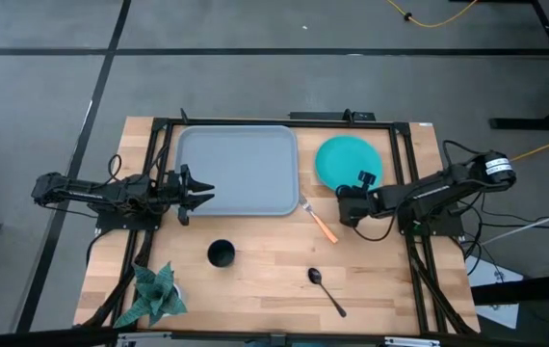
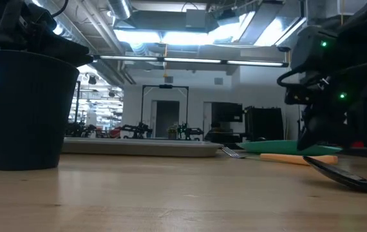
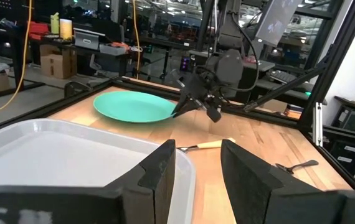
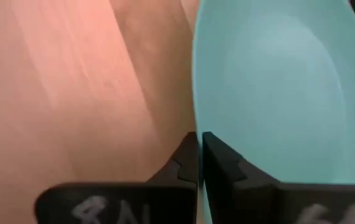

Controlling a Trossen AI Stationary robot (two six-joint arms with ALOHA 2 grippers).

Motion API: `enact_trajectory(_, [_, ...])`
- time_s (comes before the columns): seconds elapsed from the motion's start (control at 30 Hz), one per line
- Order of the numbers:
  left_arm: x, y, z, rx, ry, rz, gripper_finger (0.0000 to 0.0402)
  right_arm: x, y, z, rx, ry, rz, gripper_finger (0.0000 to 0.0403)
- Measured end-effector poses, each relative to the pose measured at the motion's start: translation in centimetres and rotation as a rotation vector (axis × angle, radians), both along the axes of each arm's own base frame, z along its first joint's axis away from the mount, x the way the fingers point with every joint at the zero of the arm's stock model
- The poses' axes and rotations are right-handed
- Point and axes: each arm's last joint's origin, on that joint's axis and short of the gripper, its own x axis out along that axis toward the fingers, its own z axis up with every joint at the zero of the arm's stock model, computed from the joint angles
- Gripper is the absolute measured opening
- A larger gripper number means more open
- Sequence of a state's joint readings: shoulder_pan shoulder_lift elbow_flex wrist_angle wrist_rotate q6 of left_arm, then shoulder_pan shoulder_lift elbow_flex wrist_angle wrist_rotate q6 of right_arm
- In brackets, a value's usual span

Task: Pick and place plate/cup/fork/spoon on tray
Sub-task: Put the blue plate on the serving tray

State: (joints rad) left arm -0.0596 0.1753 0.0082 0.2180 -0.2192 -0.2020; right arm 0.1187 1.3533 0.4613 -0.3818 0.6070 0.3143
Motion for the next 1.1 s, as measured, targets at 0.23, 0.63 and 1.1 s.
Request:
enact_trajectory(0.23, [0.0, 0.0, 0.0, 0.0, 0.0, 0.001, 0.0122, 2.8, 2.1, 3.9, -0.11, -0.103, 0.071, 0.0004])
enact_trajectory(0.63, [0.0, 0.0, 0.0, 0.0, 0.0, 0.001, 0.0122, 8.9, 5.0, 13.3, -0.34, -0.396, 0.322, 0.0004])
enact_trajectory(1.1, [0.0, 0.0, 0.2, 0.001, -0.021, 0.0, 0.0122, 21.8, -1.0, 8.9, -0.311, -0.276, 0.464, 0.0004])
